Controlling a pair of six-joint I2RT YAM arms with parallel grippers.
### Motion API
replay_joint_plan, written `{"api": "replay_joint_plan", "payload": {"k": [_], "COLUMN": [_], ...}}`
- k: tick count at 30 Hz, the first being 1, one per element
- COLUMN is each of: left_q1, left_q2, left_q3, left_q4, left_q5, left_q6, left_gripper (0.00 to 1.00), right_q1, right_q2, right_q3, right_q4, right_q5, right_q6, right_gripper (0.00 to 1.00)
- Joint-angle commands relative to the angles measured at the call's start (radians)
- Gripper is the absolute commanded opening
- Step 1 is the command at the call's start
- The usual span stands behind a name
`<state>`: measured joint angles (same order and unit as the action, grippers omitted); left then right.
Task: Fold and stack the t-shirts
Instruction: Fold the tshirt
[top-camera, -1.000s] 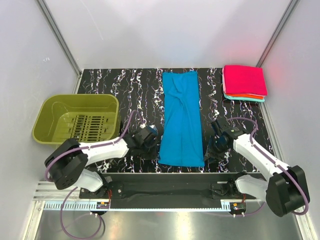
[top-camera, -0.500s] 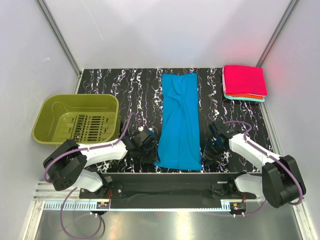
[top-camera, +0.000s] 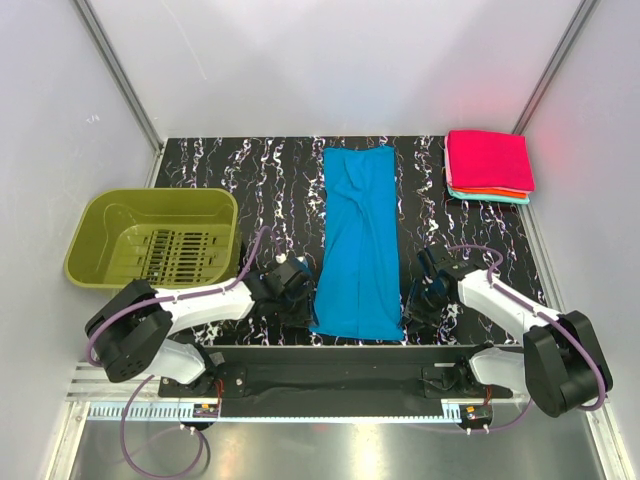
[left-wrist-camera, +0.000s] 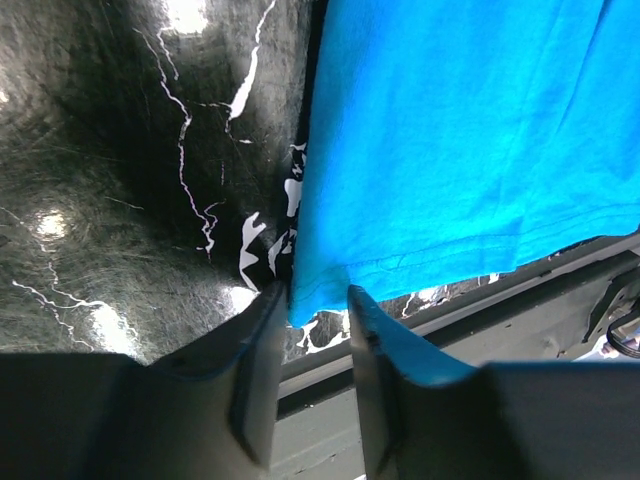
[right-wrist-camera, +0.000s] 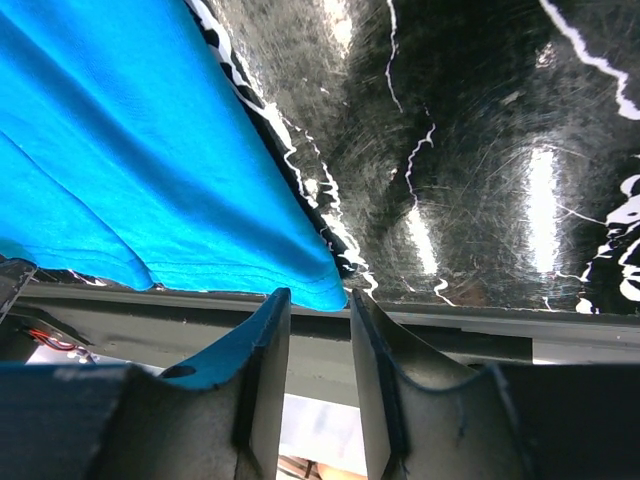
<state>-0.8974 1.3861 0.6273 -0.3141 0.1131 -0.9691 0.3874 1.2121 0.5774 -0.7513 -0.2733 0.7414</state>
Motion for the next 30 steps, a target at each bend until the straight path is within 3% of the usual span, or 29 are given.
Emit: {"api": "replay_joint_plan", "payload": {"k": [1, 16, 19, 20, 23, 30], "left_q1": [-0.009, -0.031, -0.031, -0.031, -0.032, 0.006], "left_q2": [-0.012, 0.013, 0.017, 0.021, 0.025, 0.106], "left_q3": [0.009, 0.066, 0.072, 0.074, 0.081, 0.178], "left_q4": [0.003, 0.006, 0.009, 0.009, 0.012, 0.000], "left_q5": [0.033, 0.080, 0.088, 0.089, 0.099, 0.131], "left_q6": [0.004, 0.013, 0.013, 0.013, 0.012, 0.030], "left_gripper": [0.31, 0.09, 0.03, 0.02, 0.00, 0.00], "right_q1": [0.018, 0.097, 0.099, 0.099, 0.099, 0.097], "right_q2": [0.009, 0.086, 0.084, 0.081, 0.066, 0.066], "right_q3": [0.015, 0.053, 0.055, 0.053, 0.053, 0.168], "right_q4": [0.007, -0.025, -0.028, -0.026, -0.025, -0.060], "right_q5": [-0.010, 0.049, 0.060, 0.062, 0.068, 0.091], "right_q6": [0.007, 0.062, 0.062, 0.062, 0.058, 0.003], "right_gripper": [0.37, 0.34, 0.25, 0.14, 0.00, 0.00]}}
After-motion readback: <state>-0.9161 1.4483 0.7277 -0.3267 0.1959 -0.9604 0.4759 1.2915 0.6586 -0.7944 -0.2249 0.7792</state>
